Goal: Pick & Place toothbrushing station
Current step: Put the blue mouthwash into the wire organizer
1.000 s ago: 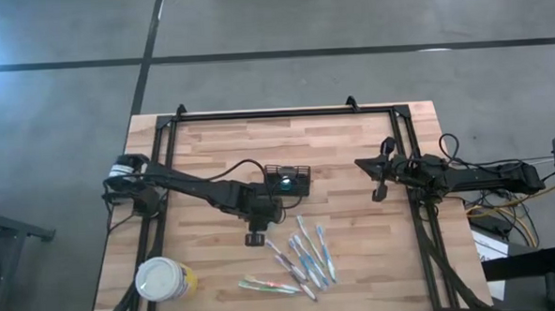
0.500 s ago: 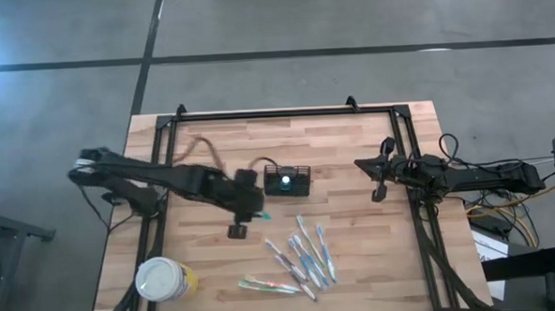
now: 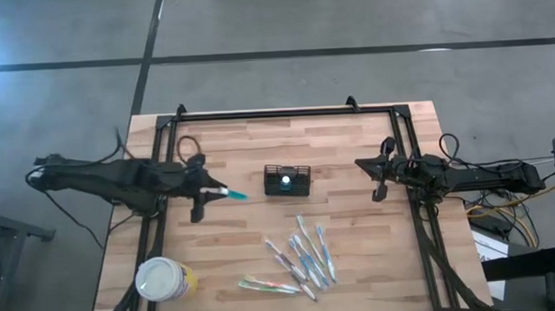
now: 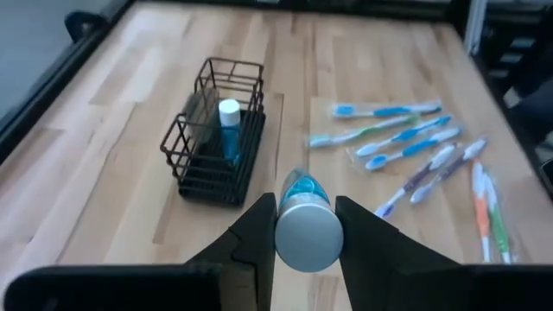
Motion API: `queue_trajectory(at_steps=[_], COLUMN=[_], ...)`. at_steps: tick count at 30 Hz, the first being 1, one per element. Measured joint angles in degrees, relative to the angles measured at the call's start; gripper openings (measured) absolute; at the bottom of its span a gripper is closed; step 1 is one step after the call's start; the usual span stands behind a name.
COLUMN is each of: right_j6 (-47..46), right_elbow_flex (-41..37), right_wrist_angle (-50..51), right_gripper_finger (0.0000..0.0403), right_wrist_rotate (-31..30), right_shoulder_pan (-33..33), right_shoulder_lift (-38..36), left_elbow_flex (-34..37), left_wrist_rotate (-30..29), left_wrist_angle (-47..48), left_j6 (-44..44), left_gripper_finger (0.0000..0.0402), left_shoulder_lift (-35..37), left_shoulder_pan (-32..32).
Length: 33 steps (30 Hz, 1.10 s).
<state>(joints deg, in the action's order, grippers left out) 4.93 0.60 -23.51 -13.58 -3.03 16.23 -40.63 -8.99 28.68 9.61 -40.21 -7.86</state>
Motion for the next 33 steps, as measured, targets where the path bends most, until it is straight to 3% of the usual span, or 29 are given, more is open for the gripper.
queue_trajectory(at_steps=[8, 14, 23, 33], right_j6=[0.02, 0.01, 0.02, 0.21], right_elbow_flex=[-0.01, -0.02, -0.02, -0.04], right_wrist_angle=[-0.04, 0.01, 0.03, 0.03], right_gripper_finger=[0.0008, 0.0008, 0.0008, 0.0008], right_wrist_rotate=[0.00, -0.01, -0.01, -0.02], right_shoulder_pan=[0.02, 0.02, 0.02, 0.02], right_shoulder_lift=[0.00, 0.00, 0.00, 0.00], left_elbow_flex=[12.24, 18.46, 21.28, 23.18], left_wrist_rotate=[-1.24, -4.86, -6.63, -8.90], left_wrist_angle=[-12.07, -13.68, -12.39, -9.60], left_j6=[-0.28, 0.19, 0.98, 0.63], left_gripper_finger=[0.0099, 0.0099, 0.0099, 0.0099], left_shoulder_lift=[11.03, 18.48, 26.57, 28.80], left_shoulder_pan=[0.00, 0.04, 0.09, 0.11])
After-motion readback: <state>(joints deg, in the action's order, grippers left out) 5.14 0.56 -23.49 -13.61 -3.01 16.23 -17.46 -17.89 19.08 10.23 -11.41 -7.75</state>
